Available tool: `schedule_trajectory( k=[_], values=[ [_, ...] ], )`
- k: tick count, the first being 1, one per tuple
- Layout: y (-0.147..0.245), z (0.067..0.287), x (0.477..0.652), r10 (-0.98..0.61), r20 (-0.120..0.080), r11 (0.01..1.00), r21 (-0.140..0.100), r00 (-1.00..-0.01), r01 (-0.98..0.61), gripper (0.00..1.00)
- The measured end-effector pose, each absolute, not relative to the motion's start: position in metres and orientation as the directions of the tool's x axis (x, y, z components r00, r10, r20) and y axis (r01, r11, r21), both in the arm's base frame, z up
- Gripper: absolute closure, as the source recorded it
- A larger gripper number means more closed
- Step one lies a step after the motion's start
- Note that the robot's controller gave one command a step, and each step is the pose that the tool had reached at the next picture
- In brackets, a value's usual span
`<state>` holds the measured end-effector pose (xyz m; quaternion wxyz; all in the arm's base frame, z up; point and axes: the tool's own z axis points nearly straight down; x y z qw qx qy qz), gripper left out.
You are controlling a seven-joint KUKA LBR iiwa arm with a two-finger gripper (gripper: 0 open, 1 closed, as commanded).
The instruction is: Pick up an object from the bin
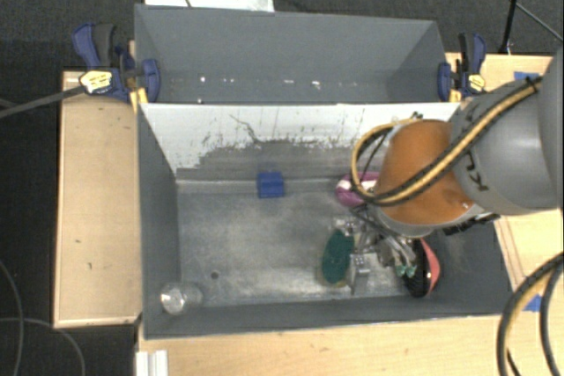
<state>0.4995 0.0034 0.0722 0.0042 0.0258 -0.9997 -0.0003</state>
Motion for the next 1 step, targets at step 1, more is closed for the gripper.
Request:
schedule_trajectory(
  k=[1],
  values=[
    [0.0083,0.1869,0.528,-0.082,-0.012,0.997,-0.001,-0.997,-0.082,1.0]
  ],
)
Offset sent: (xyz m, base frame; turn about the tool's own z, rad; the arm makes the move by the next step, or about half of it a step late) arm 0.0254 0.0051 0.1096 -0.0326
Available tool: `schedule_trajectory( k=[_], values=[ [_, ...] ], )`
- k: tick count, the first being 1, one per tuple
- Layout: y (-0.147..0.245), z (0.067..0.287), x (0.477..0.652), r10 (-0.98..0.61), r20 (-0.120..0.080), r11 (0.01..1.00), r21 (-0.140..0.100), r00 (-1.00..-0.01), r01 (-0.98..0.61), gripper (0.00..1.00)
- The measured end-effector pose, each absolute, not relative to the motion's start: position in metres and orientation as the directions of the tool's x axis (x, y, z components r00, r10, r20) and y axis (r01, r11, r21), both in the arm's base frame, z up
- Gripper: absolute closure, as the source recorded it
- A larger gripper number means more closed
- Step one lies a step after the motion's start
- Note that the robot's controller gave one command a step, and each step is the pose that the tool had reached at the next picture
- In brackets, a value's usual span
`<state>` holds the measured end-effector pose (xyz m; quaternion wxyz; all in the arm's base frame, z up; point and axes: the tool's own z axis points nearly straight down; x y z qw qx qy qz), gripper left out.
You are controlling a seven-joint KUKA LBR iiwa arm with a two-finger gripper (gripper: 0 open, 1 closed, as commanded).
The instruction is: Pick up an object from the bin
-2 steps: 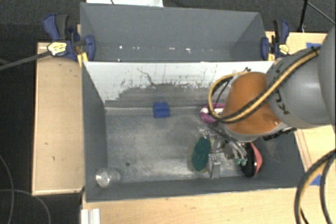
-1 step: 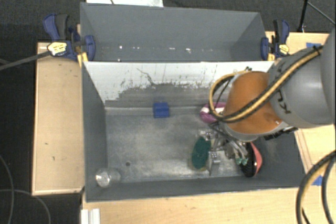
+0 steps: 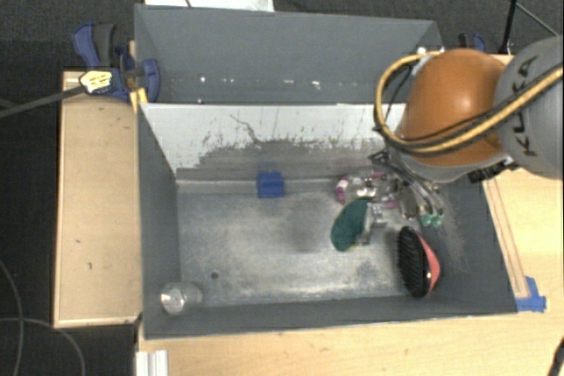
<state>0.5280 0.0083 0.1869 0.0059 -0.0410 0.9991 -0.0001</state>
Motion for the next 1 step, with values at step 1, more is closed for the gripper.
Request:
schedule_trajectory(
  k=[1],
  values=[
    [0.0288,0.2752,0.492,-0.113,-0.01,0.994,0.0,-0.994,-0.113,1.0]
  ],
)
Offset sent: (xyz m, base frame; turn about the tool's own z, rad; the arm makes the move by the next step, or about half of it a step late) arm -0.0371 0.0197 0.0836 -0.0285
